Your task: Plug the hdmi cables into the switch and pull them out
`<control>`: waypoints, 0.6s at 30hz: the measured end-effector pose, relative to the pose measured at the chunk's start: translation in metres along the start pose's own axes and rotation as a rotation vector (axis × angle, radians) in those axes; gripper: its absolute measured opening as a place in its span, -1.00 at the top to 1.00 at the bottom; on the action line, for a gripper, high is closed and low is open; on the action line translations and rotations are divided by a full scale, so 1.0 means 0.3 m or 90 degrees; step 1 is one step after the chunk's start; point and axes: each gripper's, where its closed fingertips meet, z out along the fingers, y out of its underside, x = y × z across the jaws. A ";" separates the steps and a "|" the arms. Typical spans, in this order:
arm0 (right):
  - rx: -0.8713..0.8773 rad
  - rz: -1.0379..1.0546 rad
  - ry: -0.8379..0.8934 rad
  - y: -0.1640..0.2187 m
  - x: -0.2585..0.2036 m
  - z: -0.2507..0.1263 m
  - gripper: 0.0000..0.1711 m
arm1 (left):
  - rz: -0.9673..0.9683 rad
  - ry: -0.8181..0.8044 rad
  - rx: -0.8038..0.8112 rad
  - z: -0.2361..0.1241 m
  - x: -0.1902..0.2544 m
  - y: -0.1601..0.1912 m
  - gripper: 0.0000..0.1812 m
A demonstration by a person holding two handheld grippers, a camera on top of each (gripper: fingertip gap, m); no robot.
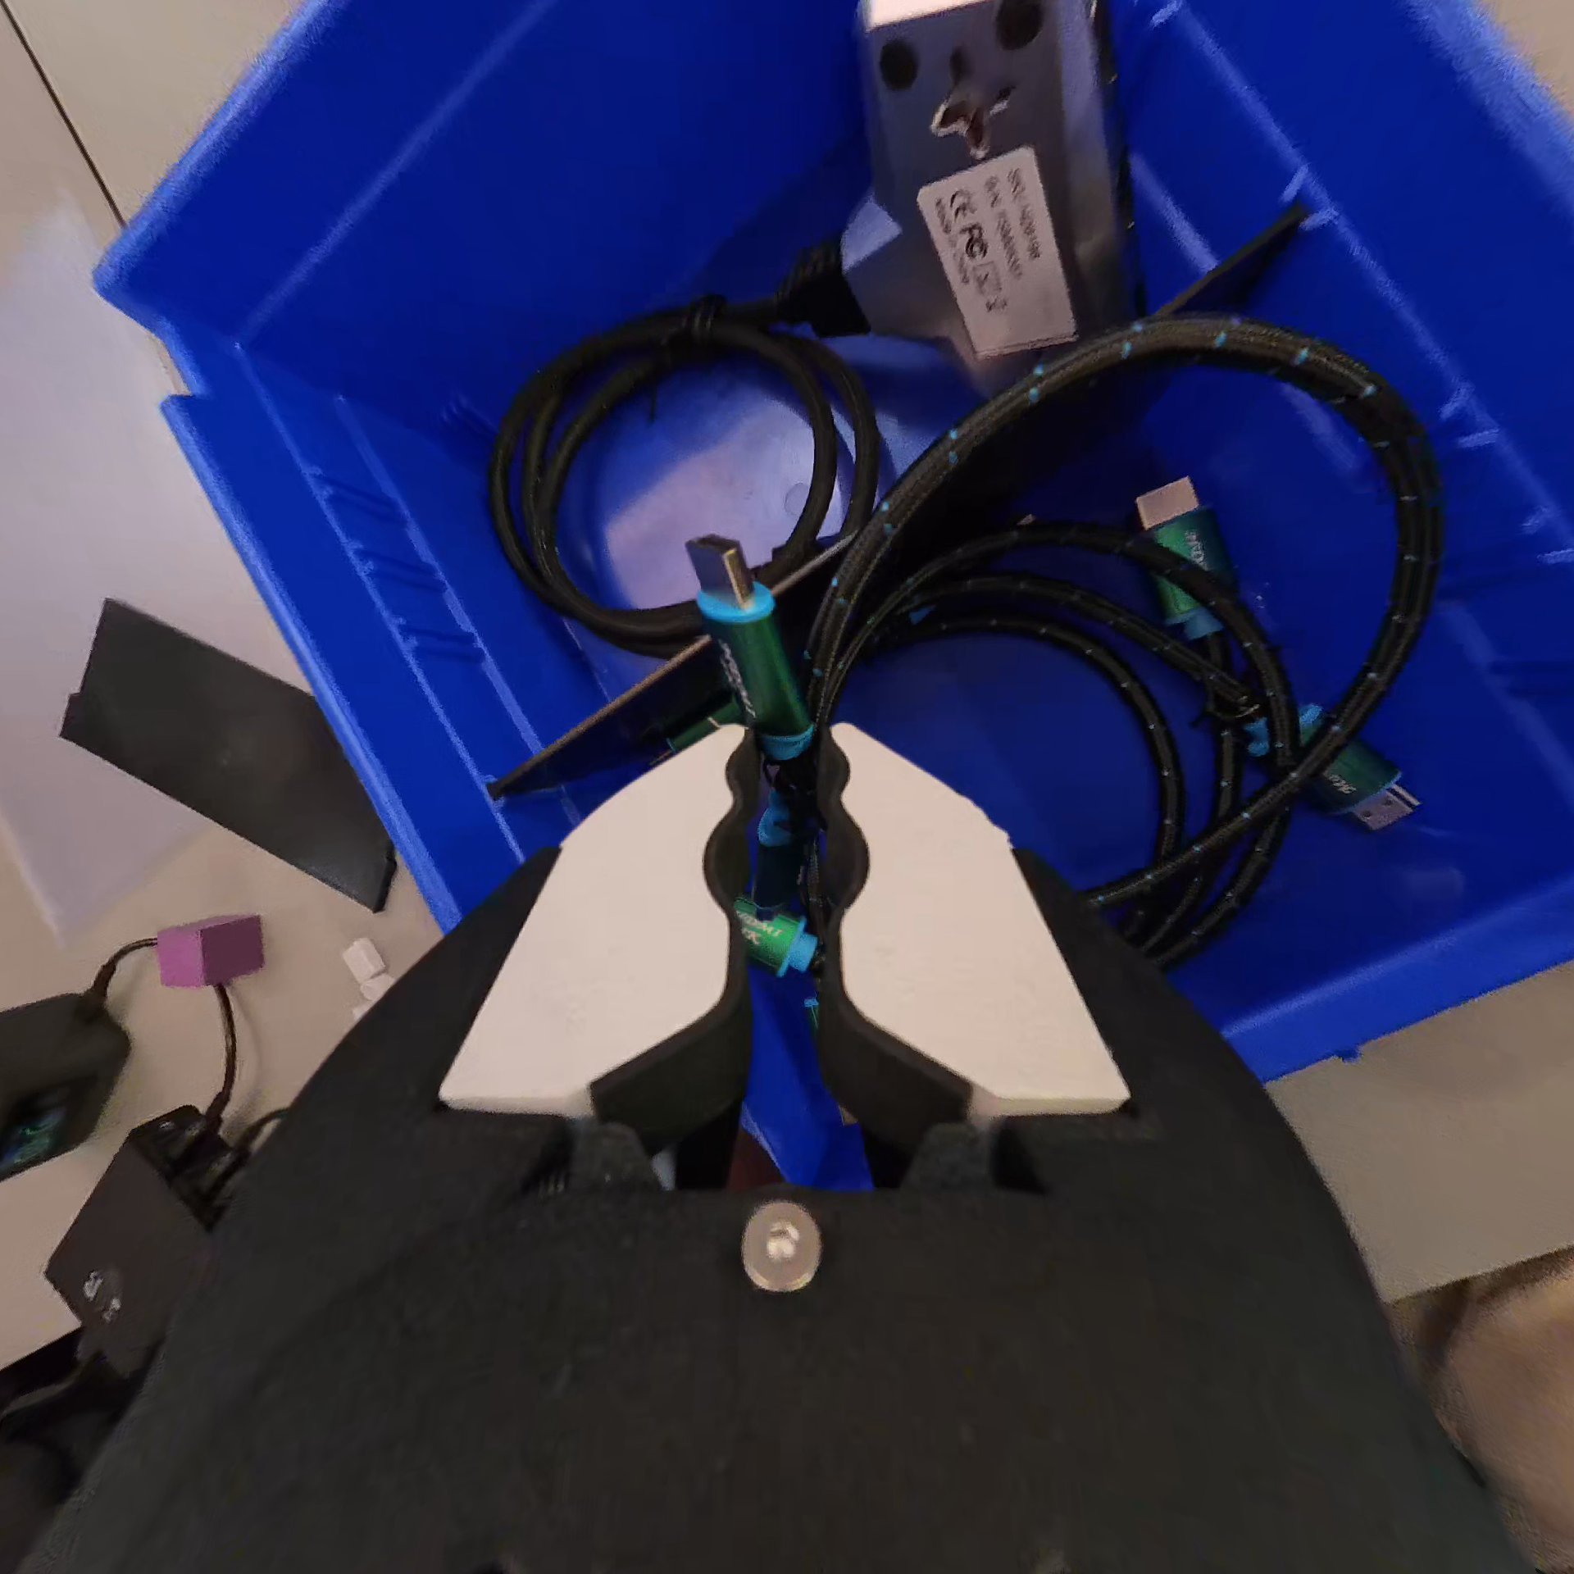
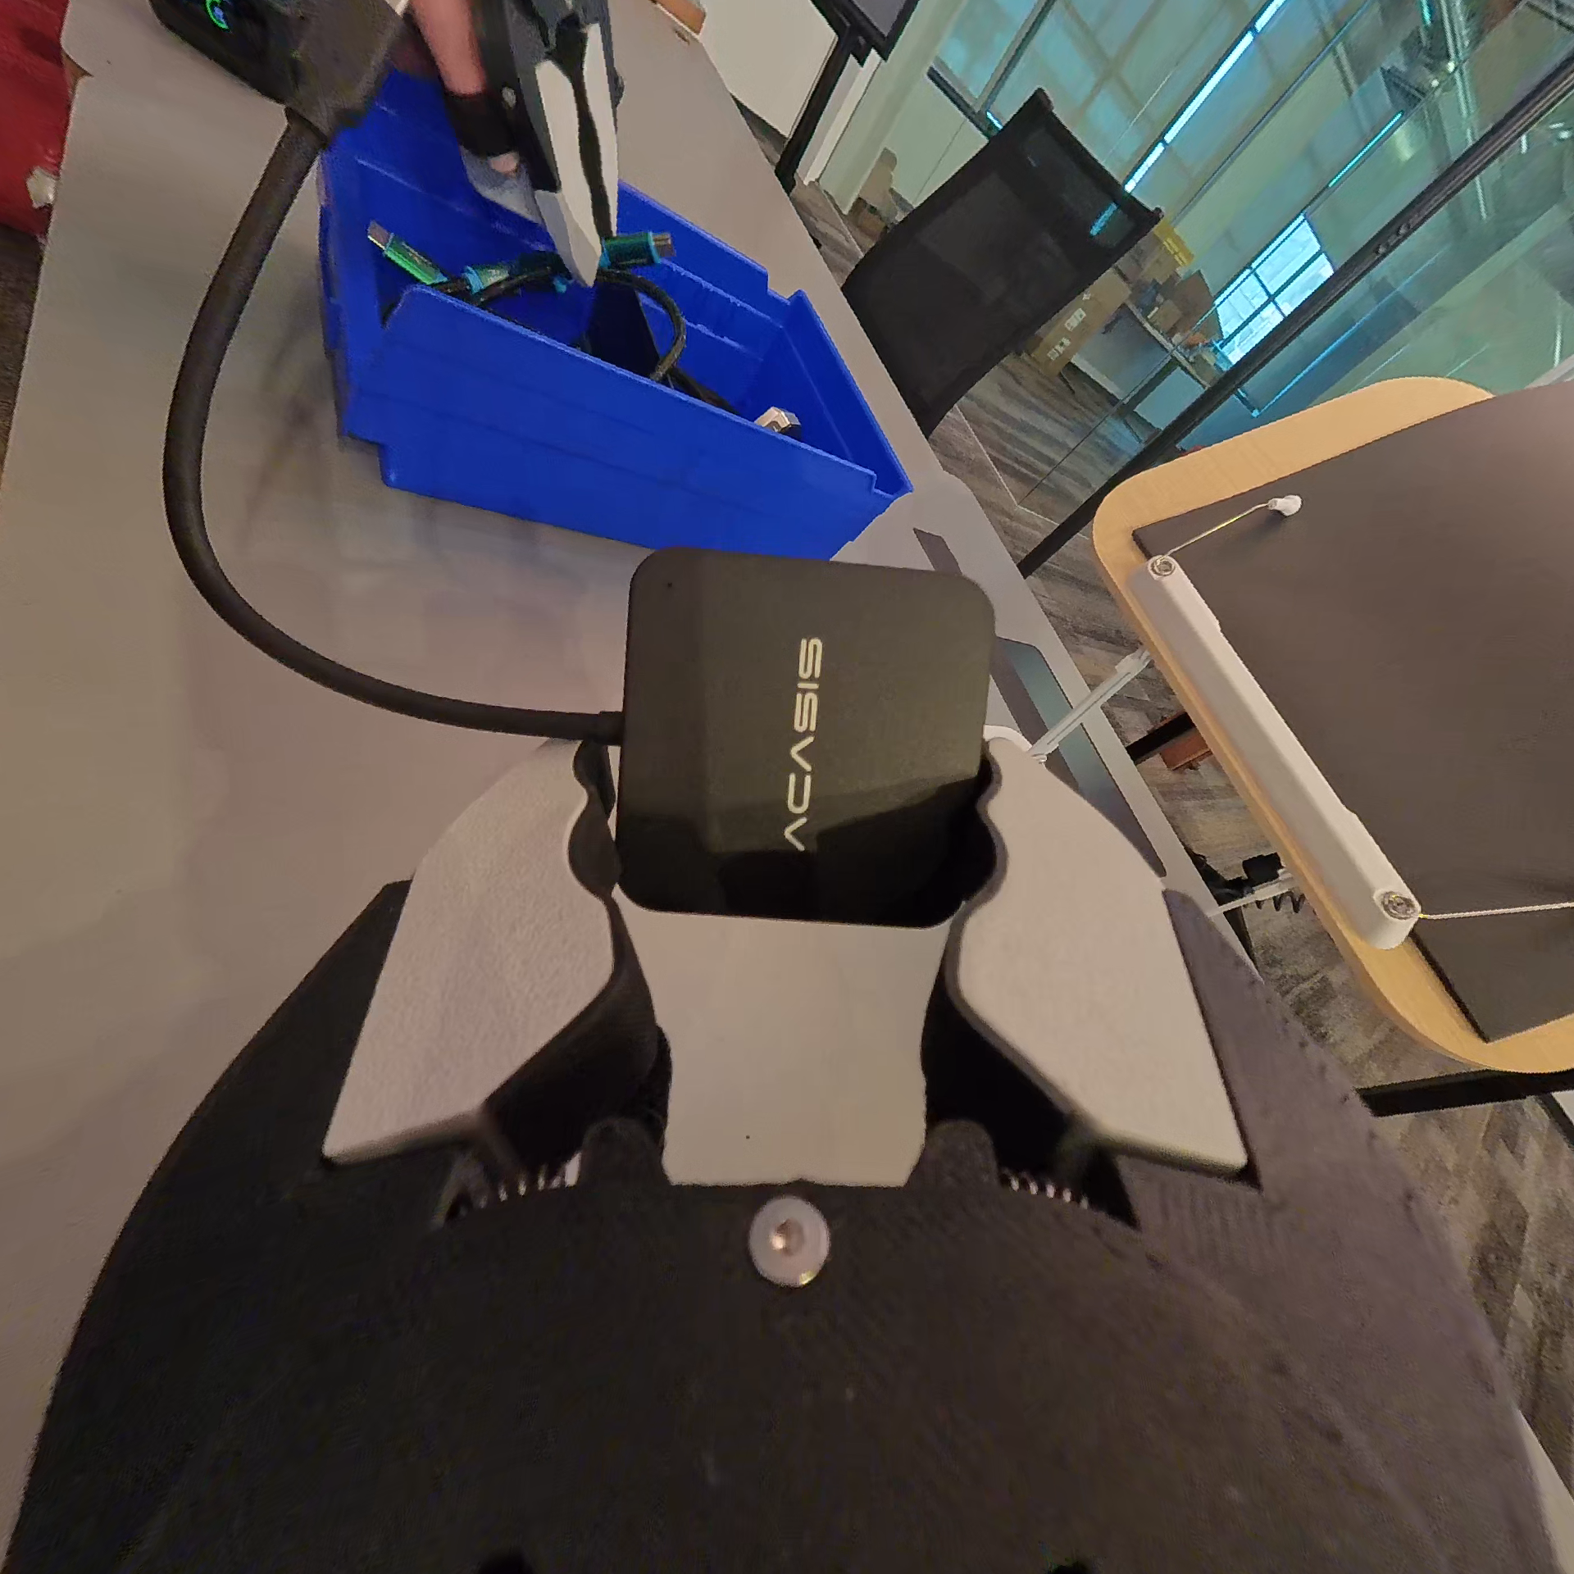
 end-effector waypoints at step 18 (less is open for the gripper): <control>0.019 -0.014 0.009 -0.026 0.001 -0.009 0.08 | 0.362 -0.295 0.182 -0.239 0.009 -0.277 0.87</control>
